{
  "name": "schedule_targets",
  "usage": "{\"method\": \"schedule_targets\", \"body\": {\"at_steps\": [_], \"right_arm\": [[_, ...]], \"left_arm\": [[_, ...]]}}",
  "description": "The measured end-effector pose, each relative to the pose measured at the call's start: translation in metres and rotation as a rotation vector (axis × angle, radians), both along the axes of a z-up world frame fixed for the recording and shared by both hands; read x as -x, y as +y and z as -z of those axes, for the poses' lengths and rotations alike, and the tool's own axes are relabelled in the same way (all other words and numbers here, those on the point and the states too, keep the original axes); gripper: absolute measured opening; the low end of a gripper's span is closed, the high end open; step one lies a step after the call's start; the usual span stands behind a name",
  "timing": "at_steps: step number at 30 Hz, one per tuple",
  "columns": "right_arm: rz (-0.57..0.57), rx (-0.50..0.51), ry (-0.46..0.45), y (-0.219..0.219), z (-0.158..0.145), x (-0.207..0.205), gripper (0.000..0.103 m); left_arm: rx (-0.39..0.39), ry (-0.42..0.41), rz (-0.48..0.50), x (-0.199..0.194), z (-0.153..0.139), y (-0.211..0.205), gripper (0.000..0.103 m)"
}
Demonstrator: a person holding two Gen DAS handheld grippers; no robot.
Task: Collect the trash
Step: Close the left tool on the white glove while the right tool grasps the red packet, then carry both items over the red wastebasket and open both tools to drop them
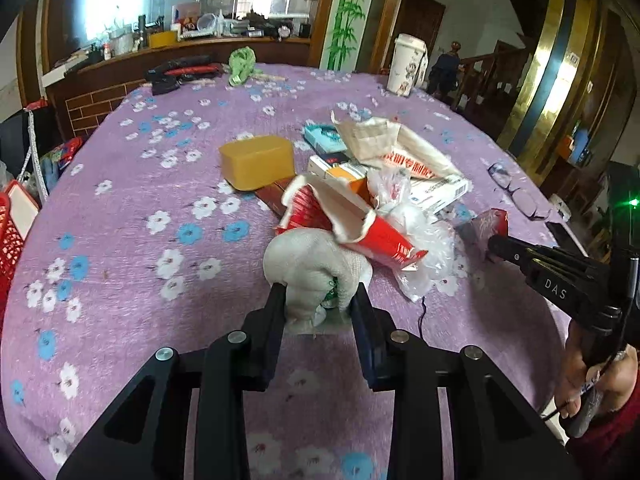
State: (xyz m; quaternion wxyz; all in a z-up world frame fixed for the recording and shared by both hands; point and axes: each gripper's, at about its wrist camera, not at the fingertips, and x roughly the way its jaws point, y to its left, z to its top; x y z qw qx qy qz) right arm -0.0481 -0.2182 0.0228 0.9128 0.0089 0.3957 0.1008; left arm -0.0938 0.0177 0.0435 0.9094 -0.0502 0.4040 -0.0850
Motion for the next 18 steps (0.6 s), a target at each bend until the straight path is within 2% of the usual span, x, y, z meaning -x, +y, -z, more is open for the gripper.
{"method": "schedule_targets", "body": {"at_steps": [9,18], "right_arm": [[-0.052,-0.081,-0.06,0.006,-0.029,0.021,0.007],[-0.126,-0.14,-0.074,0.026,-0.044,0.03,0.008]], "left_arm": [[-0.014,-0.083,-0.069,0.019,-0.022,0.02,0.031],[-0.029,-0.139,-0.13,0.031,-0.035,0.037,0.031]]}}
